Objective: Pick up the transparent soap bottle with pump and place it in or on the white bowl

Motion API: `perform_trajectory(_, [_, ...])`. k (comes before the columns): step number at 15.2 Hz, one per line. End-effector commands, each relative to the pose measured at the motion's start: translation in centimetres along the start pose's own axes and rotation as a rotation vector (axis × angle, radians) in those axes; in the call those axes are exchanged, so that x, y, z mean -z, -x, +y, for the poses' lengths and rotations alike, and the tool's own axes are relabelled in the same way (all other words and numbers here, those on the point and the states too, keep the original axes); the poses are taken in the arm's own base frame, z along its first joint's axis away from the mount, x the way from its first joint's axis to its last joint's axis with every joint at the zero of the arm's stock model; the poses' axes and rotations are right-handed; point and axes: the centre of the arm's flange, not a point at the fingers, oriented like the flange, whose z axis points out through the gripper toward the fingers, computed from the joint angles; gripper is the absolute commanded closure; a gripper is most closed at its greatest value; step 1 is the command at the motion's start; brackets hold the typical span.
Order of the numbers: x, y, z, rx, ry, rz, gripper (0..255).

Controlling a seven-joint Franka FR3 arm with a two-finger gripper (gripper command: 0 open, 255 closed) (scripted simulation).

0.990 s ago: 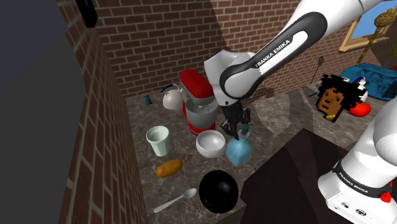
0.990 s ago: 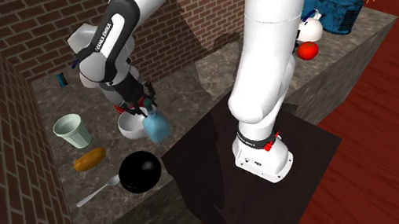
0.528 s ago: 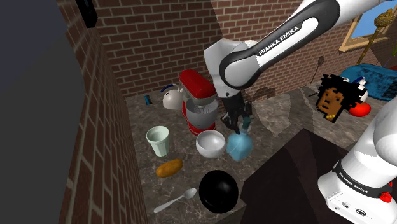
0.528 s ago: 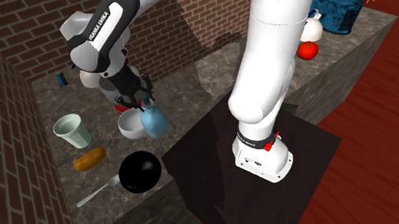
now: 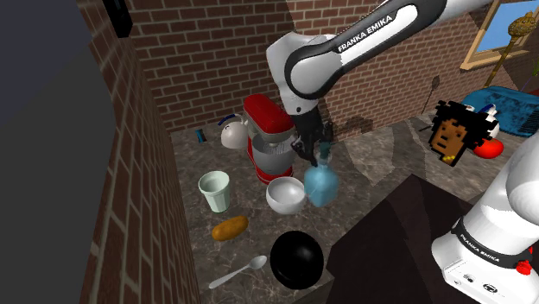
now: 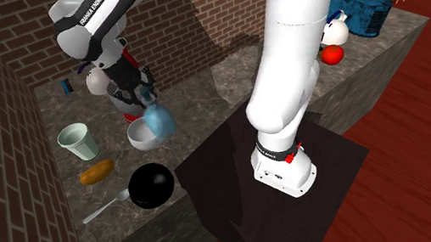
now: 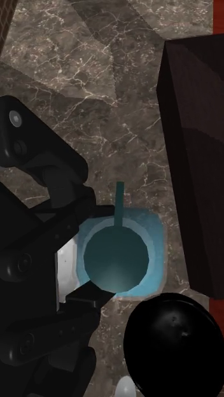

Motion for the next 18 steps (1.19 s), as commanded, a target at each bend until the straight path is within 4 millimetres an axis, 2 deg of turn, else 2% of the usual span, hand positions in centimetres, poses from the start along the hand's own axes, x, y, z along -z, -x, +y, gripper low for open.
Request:
perform_trajectory(1, [1.7,-2.1,0.0,0.000,0.000,0.000,255])
perform_trajectory(11, [9.5,-12.4,-0.3,0.000,0.000,0.000,255])
perform_trajectory(18, [6.1,-13.6,-1.1,0.000,0.000,0.000,255])
